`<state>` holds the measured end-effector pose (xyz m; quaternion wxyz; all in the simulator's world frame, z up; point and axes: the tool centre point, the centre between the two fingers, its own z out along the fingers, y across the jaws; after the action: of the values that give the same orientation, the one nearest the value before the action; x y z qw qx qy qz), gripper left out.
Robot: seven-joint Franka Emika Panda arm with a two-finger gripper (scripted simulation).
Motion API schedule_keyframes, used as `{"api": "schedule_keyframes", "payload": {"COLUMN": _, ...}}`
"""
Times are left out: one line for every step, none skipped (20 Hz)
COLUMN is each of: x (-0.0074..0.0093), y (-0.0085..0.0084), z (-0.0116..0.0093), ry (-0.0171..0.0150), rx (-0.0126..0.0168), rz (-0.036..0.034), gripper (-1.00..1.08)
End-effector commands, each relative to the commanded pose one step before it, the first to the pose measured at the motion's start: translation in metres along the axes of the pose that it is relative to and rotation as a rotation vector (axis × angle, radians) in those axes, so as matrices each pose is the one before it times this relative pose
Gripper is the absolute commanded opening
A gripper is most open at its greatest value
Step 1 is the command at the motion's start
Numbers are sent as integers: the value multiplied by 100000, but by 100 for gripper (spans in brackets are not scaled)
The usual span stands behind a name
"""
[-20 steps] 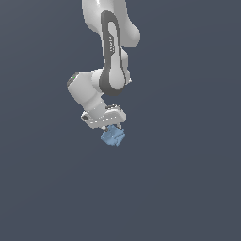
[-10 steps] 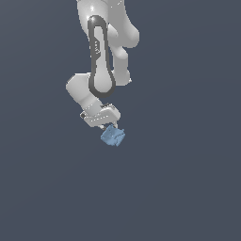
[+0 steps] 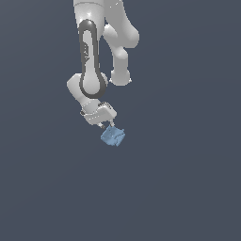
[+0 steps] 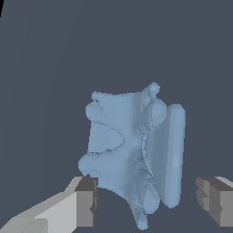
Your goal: Pick up the object and move it to a goal position.
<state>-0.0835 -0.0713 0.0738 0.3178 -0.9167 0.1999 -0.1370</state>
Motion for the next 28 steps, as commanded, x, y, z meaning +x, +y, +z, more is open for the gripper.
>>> {"api": "schedule_keyframes", "payload": {"x": -282, "y": 473, "z": -81, "ry": 1820, "rx": 691, "rz": 1620, "gripper": 68}}
{"api": "schedule_keyframes", "payload": {"x": -91, "y": 161, "z": -32, "ry": 571, "rx": 189, "rz": 536, "gripper": 68}}
{"api": "schedule_keyframes", "payload": {"x": -83, "y": 146, "z": -30, "ry": 516, "rx": 162, "rz": 486, "gripper": 68}}
{"api": "schedule_keyframes", "payload": {"x": -75, "y": 131, "z": -27, "ry": 460, "rx": 137, "rz": 435, "gripper": 68}}
{"api": "schedule_keyframes", "payload": {"x": -66, "y": 117, "z": -26, "ry": 408, "rx": 116, "rz": 387, "gripper": 68}}
{"api": "schedule_keyframes", "payload": {"x": -58, "y": 100, "z": -22, "ry": 351, "rx": 95, "rz": 334, "gripper": 68}}
{"api": "schedule_keyframes", "payload": {"x": -49, "y": 86, "z": -20, "ry": 299, "rx": 78, "rz": 285, "gripper": 68}}
{"api": "schedule_keyframes", "payload": {"x": -41, "y": 69, "z": -15, "ry": 240, "rx": 61, "rz": 230, "gripper": 68}}
{"api": "schedule_keyframes", "payload": {"x": -31, "y": 55, "z": -13, "ry": 190, "rx": 47, "rz": 182, "gripper": 68}}
{"api": "schedule_keyframes", "payload": {"x": -24, "y": 37, "z": -7, "ry": 130, "rx": 31, "rz": 125, "gripper": 68}}
{"api": "schedule_keyframes", "payload": {"x": -12, "y": 25, "z": -8, "ry": 85, "rx": 20, "rz": 82, "gripper": 68}}
{"api": "schedule_keyframes", "payload": {"x": -12, "y": -4, "z": 12, "ry": 0, "rx": 0, "rz": 0, "gripper": 68}}
{"api": "schedule_keyframes", "payload": {"x": 36, "y": -7, "z": -17, "ry": -125, "rx": -47, "rz": -78, "gripper": 68}}
{"api": "schedule_keyframes", "payload": {"x": -1, "y": -1, "z": 29, "ry": 0, "rx": 0, "rz": 0, "gripper": 68}}
{"api": "schedule_keyframes", "payload": {"x": -4, "y": -2, "z": 86, "ry": 0, "rx": 0, "rz": 0, "gripper": 68}}
{"api": "schedule_keyframes", "payload": {"x": -8, "y": -3, "z": 143, "ry": 0, "rx": 0, "rz": 0, "gripper": 68}}
{"api": "schedule_keyframes", "payload": {"x": -11, "y": -5, "z": 199, "ry": 0, "rx": 0, "rz": 0, "gripper": 68}}
{"api": "schedule_keyframes", "payload": {"x": -16, "y": -7, "z": 255, "ry": 0, "rx": 0, "rz": 0, "gripper": 68}}
{"api": "schedule_keyframes", "payload": {"x": -9, "y": 25, "z": 306, "ry": 13, "rx": -15, "rz": 66, "gripper": 68}}
{"api": "schedule_keyframes", "payload": {"x": -26, "y": -12, "z": 365, "ry": 0, "rx": 0, "rz": 0, "gripper": 68}}
{"api": "schedule_keyframes", "payload": {"x": -17, "y": 22, "z": 397, "ry": 10, "rx": -17, "rz": 66, "gripper": 68}}
{"api": "schedule_keyframes", "payload": {"x": -23, "y": -11, "z": 351, "ry": 0, "rx": 0, "rz": 0, "gripper": 68}}
{"api": "schedule_keyframes", "payload": {"x": -2, "y": 27, "z": 289, "ry": 17, "rx": -13, "rz": 66, "gripper": 68}}
{"api": "schedule_keyframes", "payload": {"x": -5, "y": -2, "z": 240, "ry": 0, "rx": 0, "rz": 0, "gripper": 68}}
{"api": "schedule_keyframes", "payload": {"x": 7, "y": 4, "z": 185, "ry": 0, "rx": 0, "rz": 0, "gripper": 68}}
{"api": "schedule_keyframes", "payload": {"x": 26, "y": -4, "z": 99, "ry": 54, "rx": 41, "rz": -15, "gripper": 68}}
{"api": "schedule_keyframes", "payload": {"x": 32, "y": -10, "z": 52, "ry": 40, "rx": 40, "rz": -40, "gripper": 68}}
{"api": "schedule_keyframes", "payload": {"x": 23, "y": 11, "z": 23, "ry": 0, "rx": 0, "rz": 0, "gripper": 68}}
